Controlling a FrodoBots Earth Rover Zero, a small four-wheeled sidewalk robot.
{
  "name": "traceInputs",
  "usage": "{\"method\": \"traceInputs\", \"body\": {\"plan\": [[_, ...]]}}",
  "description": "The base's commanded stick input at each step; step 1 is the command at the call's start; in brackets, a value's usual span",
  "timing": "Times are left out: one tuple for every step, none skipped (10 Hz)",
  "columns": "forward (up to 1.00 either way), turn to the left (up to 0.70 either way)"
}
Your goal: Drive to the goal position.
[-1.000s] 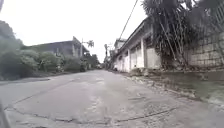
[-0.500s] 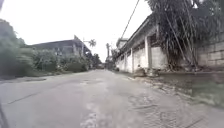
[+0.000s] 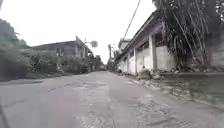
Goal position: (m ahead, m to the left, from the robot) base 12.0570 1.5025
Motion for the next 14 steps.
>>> {"method": "traceInputs", "body": {"plan": [[0.85,0.0],[0.85,0.0],[0.85,-0.07],[0.85,-0.14],[0.85,-0.22],[0.85,-0.23],[0.85,-0.18],[0.85,-0.11],[0.85,-0.03],[0.85,0.0],[0.85,0.0],[0.85,0.0],[0.85,0.0],[0.85,0.0]]}}
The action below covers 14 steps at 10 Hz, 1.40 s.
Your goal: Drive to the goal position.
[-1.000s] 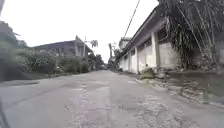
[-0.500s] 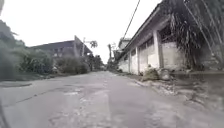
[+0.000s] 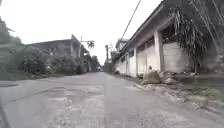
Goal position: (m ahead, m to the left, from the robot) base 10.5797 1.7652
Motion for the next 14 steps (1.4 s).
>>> {"method": "traceInputs", "body": {"plan": [[0.85,0.0],[0.85,0.0],[0.85,0.0],[0.85,0.0],[0.85,0.0],[0.85,0.0],[0.85,0.0],[0.85,0.0],[0.85,0.0],[0.85,0.0],[0.85,0.0],[0.85,0.0],[0.85,0.0],[0.85,0.0]]}}
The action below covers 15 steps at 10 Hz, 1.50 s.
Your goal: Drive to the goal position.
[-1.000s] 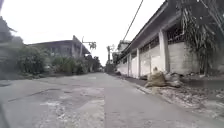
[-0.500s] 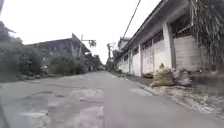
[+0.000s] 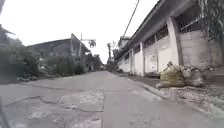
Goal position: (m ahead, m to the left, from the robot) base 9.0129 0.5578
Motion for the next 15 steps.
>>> {"method": "traceInputs", "body": {"plan": [[0.85,0.0],[0.85,0.0],[0.85,0.0],[0.85,0.0],[0.85,0.0],[0.85,0.0],[0.85,0.0],[0.85,0.0],[0.85,0.0],[0.85,0.0],[0.85,0.0],[0.85,0.0],[0.85,0.0],[0.85,0.0],[0.85,0.0]]}}
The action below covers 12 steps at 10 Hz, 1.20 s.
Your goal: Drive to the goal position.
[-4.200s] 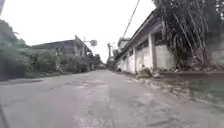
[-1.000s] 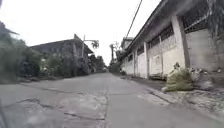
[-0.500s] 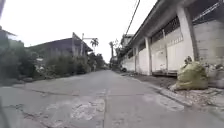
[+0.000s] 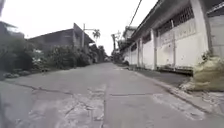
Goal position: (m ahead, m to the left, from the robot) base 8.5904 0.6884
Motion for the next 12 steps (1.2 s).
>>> {"method": "traceInputs", "body": {"plan": [[0.85,-0.13],[0.85,-0.32],[0.85,-0.22],[0.85,-0.07],[0.85,0.0],[0.85,0.0],[0.85,0.0],[0.85,0.0],[0.85,0.0],[0.85,0.0],[0.85,0.0],[0.85,0.0]]}}
